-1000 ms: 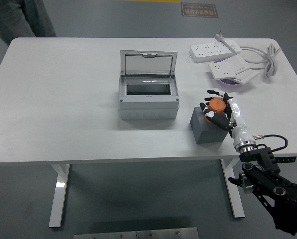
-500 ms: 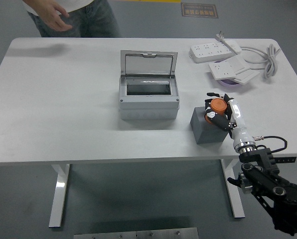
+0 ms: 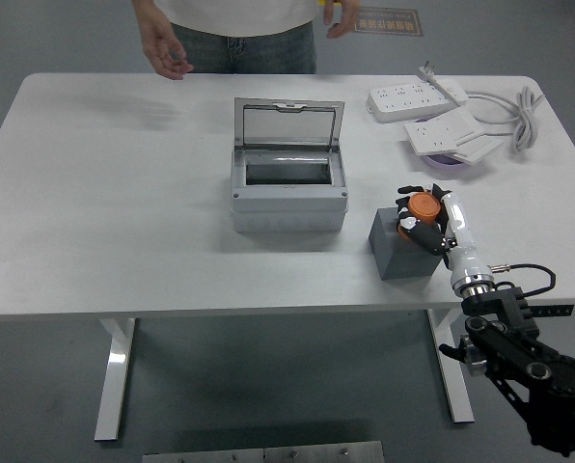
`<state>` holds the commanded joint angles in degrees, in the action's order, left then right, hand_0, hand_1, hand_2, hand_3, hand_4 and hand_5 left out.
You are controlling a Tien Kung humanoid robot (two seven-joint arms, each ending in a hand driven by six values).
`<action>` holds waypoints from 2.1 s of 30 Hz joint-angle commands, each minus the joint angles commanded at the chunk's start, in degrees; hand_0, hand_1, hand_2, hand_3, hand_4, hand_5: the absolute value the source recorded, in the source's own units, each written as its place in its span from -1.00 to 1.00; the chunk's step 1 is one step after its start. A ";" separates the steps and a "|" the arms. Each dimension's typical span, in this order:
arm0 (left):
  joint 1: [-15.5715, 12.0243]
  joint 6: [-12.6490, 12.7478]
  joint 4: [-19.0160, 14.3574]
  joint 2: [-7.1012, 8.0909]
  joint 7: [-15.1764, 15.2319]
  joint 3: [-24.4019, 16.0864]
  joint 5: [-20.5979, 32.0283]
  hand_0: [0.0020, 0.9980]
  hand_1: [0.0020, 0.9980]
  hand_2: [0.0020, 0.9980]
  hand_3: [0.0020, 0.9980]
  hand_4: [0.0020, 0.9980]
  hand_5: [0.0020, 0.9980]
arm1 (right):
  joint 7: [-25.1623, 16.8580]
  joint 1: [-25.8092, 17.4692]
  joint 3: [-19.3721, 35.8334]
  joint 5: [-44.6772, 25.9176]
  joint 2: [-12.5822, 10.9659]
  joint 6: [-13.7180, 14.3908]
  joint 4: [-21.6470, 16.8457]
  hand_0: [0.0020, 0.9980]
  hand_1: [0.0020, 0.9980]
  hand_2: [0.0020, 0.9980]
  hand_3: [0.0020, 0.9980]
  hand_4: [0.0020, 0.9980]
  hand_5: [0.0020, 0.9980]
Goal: Fetch the battery,place it into the box,close the lid of the box
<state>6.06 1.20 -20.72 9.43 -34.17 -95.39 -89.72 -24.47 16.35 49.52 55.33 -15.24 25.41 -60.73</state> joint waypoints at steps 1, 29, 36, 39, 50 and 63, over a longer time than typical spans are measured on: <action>-0.01 0.00 -0.01 -0.01 0.01 -0.02 -0.04 0.13 0.41 0.11 0.03 0.22 -1.00 | -0.04 0.03 -0.08 -0.10 -0.01 0.03 -0.01 -0.31 -0.41 -0.28 -0.28 -0.66 -1.00; 0.07 0.19 -0.22 0.06 0.04 -0.54 -0.73 0.14 0.42 0.18 0.07 0.04 -1.00 | 0.24 1.00 -0.04 -0.03 -0.32 0.90 -0.78 -0.61 -0.54 -0.30 -0.27 -0.92 -1.00; 0.04 0.17 -0.26 0.09 0.01 -0.67 -1.01 0.14 0.43 0.21 0.07 0.03 -1.00 | 0.37 1.48 -0.08 -0.26 -0.50 1.04 -0.77 -0.70 -0.55 -0.30 -0.28 -0.94 -1.00; 0.04 0.19 -0.27 0.13 0.02 -0.72 -1.10 0.14 0.43 0.21 0.07 0.03 -1.00 | 0.38 1.76 -0.17 -0.37 -0.64 1.09 -0.68 -0.70 -0.55 -0.30 -0.28 -0.94 -1.00; -0.14 0.33 -0.35 0.17 -0.03 -0.86 -1.38 0.14 0.44 0.22 0.07 0.00 -1.00 | 2.74 3.95 0.62 4.82 -1.89 1.85 -2.38 -0.70 -0.55 -0.28 -0.29 -0.94 -1.00; 0.03 0.55 -0.39 0.18 -0.02 -0.83 -1.31 0.14 0.45 0.23 0.08 0.00 -0.99 | 10.31 9.14 1.84 17.28 -4.46 0.97 -4.61 -0.72 -0.58 -0.29 -0.31 -0.97 -1.00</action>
<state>6.09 1.75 -21.11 9.60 -34.19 -96.22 -91.03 -14.16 25.49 51.36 72.61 -19.70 26.38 -65.34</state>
